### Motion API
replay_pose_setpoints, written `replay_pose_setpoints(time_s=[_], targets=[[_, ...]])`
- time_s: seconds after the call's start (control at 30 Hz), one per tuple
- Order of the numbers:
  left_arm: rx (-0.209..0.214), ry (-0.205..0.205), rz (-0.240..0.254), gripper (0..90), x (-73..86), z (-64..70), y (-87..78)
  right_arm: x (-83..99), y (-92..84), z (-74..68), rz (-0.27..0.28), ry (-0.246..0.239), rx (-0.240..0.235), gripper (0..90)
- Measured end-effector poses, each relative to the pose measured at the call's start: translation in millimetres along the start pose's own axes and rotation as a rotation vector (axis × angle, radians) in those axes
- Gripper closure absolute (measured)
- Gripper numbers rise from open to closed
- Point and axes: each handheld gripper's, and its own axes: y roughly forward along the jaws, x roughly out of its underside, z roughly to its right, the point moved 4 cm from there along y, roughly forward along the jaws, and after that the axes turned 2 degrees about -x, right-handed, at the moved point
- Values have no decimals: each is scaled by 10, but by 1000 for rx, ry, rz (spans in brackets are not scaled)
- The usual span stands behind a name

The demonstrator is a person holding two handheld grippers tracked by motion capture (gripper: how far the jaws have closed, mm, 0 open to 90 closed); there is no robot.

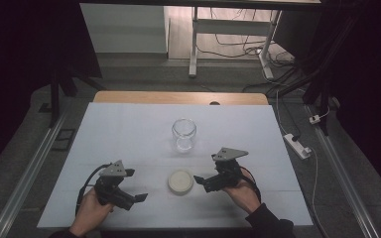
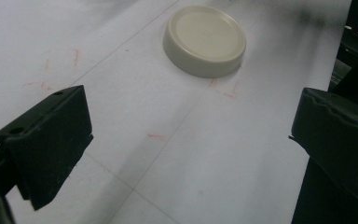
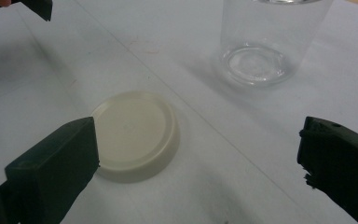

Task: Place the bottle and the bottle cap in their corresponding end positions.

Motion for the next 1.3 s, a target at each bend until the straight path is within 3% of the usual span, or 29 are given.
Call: replay_pose_setpoints(time_s=[0.27,0.53,0.83,1.13,1.3], targets=[[-30,-21,14,0,96,-13,-107,113,-169,5,24,22,-21,0],[-62,-47,25,0,212,-34,-237,260,-342,9,13,42,4,0],[-106,-93,38,0,364,-75,-384,458,-548,47,-3,69,69,0],[-151,-132,40,0,523,-118,-512,653,-766,94,-22,113,188,0],[-170,-150,41,0,601,-129,-577,747,-891,126,-19,144,221,0]])
